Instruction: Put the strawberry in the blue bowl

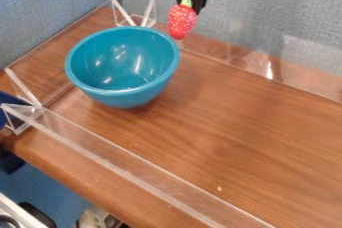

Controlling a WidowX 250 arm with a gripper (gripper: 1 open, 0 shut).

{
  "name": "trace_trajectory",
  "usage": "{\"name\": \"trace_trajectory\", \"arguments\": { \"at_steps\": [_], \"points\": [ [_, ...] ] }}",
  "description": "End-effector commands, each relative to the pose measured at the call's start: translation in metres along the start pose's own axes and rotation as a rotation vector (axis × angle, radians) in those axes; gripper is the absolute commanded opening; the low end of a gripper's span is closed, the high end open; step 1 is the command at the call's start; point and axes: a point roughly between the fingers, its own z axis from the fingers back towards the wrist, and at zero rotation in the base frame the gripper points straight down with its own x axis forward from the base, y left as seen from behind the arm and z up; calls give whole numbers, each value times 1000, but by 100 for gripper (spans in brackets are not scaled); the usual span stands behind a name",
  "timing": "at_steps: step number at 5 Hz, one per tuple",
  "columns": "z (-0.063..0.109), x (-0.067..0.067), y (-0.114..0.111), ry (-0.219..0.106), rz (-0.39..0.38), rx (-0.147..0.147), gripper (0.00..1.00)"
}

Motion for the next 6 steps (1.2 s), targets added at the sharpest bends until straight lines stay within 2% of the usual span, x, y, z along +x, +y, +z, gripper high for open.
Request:
{"name": "trace_trajectory", "arguments": {
  "at_steps": [1, 6],
  "points": [
    [32, 2, 6, -88, 3, 2, 0],
    [32, -9, 16, -76, -20, -5, 0]
  ]
}}
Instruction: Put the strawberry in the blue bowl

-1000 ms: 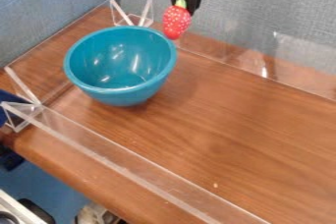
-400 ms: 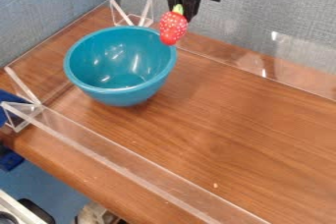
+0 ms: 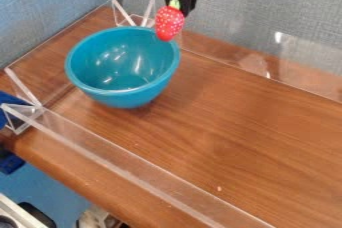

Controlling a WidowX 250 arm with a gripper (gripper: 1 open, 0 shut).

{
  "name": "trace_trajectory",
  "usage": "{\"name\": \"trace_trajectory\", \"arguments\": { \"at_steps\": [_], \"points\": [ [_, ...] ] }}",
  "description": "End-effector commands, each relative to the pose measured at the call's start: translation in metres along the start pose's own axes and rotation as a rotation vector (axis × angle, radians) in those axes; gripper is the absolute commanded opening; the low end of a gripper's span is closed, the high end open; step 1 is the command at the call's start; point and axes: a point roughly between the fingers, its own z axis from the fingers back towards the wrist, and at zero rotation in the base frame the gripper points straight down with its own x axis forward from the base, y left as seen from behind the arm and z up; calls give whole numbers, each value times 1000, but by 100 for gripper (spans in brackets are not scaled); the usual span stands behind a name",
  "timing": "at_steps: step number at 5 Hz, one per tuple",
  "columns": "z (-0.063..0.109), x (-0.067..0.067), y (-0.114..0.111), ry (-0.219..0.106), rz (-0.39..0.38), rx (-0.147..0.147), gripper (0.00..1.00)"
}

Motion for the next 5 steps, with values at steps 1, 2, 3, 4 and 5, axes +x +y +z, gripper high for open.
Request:
{"name": "trace_trajectory", "arguments": {
  "at_steps": [1, 2, 3, 4, 5],
  "points": [
    [27, 2, 6, -77, 4, 14, 0],
    [24, 0, 7, -71, -1, 18, 0],
    [24, -14, 24, -48, 34, 34, 0],
    [19, -27, 49, -23, 80, 51, 0],
    [6, -37, 71, 12, 113, 67, 0]
  ]
}}
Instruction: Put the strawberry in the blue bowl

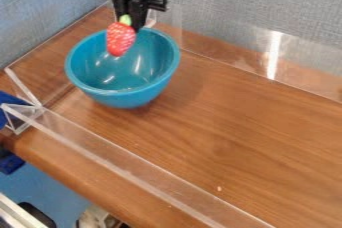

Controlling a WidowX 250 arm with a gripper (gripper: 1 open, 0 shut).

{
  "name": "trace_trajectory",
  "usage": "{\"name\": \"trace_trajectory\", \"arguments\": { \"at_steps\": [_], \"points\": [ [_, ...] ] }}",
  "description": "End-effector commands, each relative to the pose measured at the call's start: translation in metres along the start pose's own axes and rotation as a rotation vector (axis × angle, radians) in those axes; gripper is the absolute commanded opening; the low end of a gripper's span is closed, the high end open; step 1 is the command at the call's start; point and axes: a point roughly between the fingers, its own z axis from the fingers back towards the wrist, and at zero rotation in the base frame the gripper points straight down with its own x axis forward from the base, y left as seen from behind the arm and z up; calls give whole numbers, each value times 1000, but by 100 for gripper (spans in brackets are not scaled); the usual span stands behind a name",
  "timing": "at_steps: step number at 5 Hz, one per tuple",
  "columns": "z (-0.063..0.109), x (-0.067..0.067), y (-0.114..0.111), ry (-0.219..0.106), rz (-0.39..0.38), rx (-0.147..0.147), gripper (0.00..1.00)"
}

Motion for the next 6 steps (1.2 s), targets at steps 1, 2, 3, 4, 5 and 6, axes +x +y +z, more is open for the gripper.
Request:
{"name": "trace_trajectory", "arguments": {
  "at_steps": [1, 2, 3, 4, 5, 6],
  "points": [
    [8, -2, 16, -36, 21, 27, 0],
    [-4, -5, 25, -9, 29, 40, 0],
    [-14, -7, 32, 7, 35, 50, 0],
    [-29, -4, 40, 34, 44, 62, 0],
    [-34, -3, 43, 35, 47, 66, 0],
    [-43, -1, 46, 46, 50, 67, 100]
  ]
}}
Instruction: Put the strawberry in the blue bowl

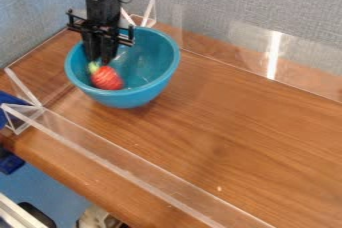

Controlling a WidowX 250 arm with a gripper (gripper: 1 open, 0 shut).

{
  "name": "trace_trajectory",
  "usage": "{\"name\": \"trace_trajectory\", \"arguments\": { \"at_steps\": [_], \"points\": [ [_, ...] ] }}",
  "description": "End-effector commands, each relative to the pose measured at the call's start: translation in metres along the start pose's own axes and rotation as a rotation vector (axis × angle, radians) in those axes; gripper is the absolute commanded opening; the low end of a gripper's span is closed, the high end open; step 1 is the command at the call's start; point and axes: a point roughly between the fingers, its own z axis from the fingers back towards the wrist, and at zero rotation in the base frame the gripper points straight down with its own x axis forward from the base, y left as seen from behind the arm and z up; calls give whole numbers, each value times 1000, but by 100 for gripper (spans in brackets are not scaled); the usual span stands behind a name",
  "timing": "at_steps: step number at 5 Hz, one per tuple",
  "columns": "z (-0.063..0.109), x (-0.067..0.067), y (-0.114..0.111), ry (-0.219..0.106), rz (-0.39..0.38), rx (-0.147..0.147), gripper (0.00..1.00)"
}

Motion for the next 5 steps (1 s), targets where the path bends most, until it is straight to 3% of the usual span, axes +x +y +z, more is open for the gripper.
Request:
{"name": "trace_trajectory", "arguments": {
  "at_steps": [1, 5],
  "points": [
    [20, 6, 12, -62, 30, 20, 100],
    [38, -3, -2, -87, 26, -33, 100]
  ]
}}
